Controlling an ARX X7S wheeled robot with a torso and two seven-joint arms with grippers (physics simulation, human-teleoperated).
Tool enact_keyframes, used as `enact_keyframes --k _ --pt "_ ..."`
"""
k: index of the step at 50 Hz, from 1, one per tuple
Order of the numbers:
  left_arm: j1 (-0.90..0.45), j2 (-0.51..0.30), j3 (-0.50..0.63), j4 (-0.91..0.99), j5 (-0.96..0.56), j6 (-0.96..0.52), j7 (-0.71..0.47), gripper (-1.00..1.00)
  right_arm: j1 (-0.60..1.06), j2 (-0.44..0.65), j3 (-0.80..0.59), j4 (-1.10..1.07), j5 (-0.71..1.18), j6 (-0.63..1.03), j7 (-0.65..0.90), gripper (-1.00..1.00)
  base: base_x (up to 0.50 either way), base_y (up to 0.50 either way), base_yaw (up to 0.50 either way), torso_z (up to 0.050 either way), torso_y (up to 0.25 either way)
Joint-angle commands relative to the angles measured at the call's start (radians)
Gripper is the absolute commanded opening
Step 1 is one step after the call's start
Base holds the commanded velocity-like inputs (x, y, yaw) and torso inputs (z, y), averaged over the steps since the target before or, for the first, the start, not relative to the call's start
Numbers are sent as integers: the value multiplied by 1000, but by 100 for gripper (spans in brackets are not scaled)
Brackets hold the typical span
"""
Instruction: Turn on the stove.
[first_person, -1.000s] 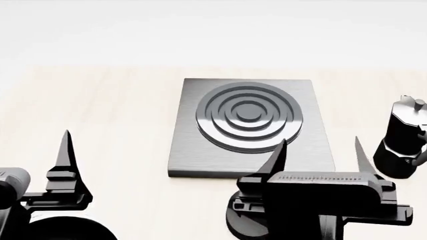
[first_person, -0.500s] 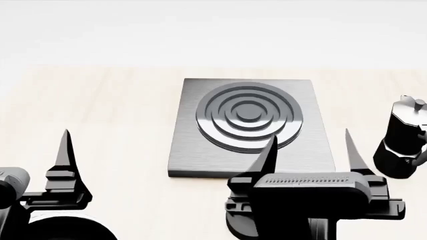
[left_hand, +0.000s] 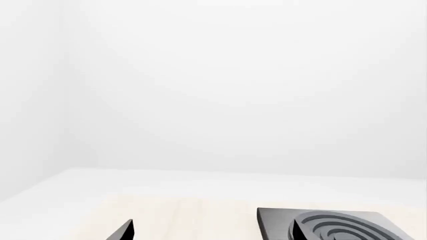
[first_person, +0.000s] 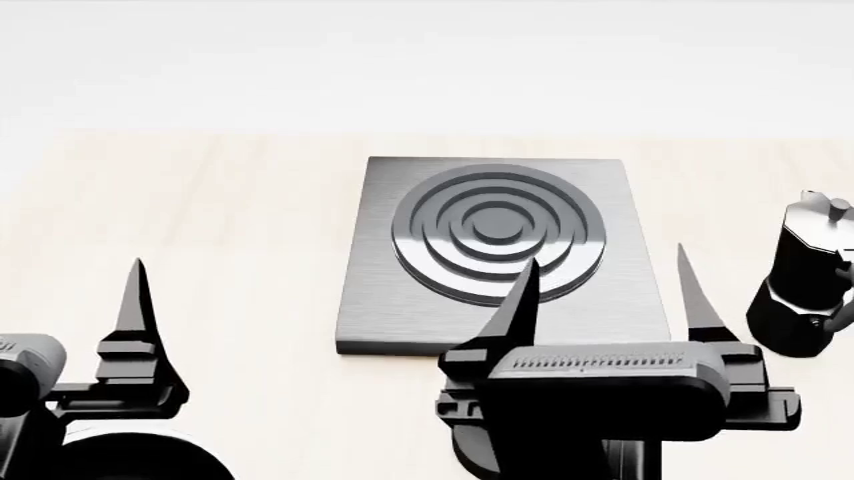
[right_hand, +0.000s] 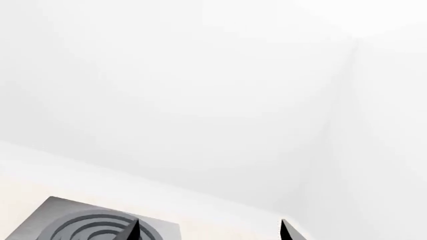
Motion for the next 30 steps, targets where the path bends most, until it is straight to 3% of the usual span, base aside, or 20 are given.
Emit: enact_keyframes --k 1,30 --pt "-2 -3 3 15 -4 -10 -9 100 5 4 -7 -26 -3 9 2 100 0 0 0 0 0" --pt "-5 -13 8 32 -14 -12 -17 100 21 6 -30 -59 -8 34 5 100 0 0 0 0 0"
